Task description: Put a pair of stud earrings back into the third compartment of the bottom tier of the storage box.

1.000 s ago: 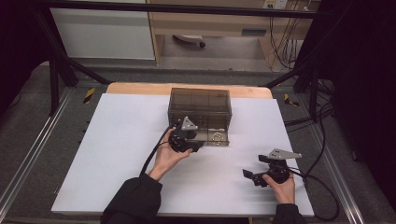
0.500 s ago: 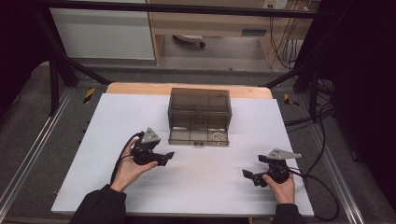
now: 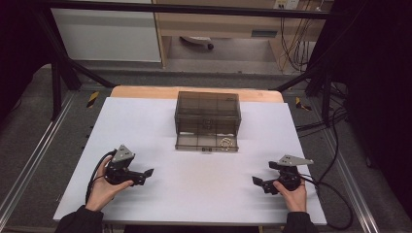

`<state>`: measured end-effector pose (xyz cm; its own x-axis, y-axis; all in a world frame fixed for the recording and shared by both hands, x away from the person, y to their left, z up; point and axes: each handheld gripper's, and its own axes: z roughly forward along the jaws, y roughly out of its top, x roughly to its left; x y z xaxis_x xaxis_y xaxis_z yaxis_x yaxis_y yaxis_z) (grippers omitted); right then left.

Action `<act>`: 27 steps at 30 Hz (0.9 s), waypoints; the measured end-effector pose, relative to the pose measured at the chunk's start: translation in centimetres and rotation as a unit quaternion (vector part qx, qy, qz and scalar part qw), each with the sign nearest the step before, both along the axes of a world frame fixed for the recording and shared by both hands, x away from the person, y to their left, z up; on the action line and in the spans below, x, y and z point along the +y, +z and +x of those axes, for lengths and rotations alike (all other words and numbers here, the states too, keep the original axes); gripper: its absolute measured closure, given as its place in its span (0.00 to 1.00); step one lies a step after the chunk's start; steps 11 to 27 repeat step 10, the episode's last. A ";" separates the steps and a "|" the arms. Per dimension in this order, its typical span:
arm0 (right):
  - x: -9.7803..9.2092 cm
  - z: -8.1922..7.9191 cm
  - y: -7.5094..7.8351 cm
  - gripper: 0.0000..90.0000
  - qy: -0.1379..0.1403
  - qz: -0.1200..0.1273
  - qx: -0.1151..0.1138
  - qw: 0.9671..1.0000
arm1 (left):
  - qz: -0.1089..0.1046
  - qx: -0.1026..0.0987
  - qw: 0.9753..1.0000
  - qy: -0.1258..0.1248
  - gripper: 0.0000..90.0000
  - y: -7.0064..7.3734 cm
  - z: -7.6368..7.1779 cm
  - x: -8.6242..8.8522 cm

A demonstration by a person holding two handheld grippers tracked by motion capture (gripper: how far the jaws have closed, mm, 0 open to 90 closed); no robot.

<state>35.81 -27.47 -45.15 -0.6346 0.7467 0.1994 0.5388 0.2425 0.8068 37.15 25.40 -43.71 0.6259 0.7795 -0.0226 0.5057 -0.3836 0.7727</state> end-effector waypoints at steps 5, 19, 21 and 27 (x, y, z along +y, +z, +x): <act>0.0 0.0 0.0 0.01 0.000 -0.001 0.002 1.000 | 0.005 0.002 1.000 0.010 0.04 -0.5 -0.4 1.2; 0.0 0.0 0.0 0.01 0.000 -0.002 0.001 1.000 | 0.004 0.003 1.000 0.012 0.04 -0.8 -0.5 1.9; 0.0 0.0 0.0 0.01 0.000 -0.002 0.001 1.000 | 0.004 0.003 1.000 0.012 0.04 -0.8 -0.5 1.9; 0.0 0.0 0.0 0.01 0.000 -0.002 0.001 1.000 | 0.004 0.003 1.000 0.012 0.04 -0.8 -0.5 1.9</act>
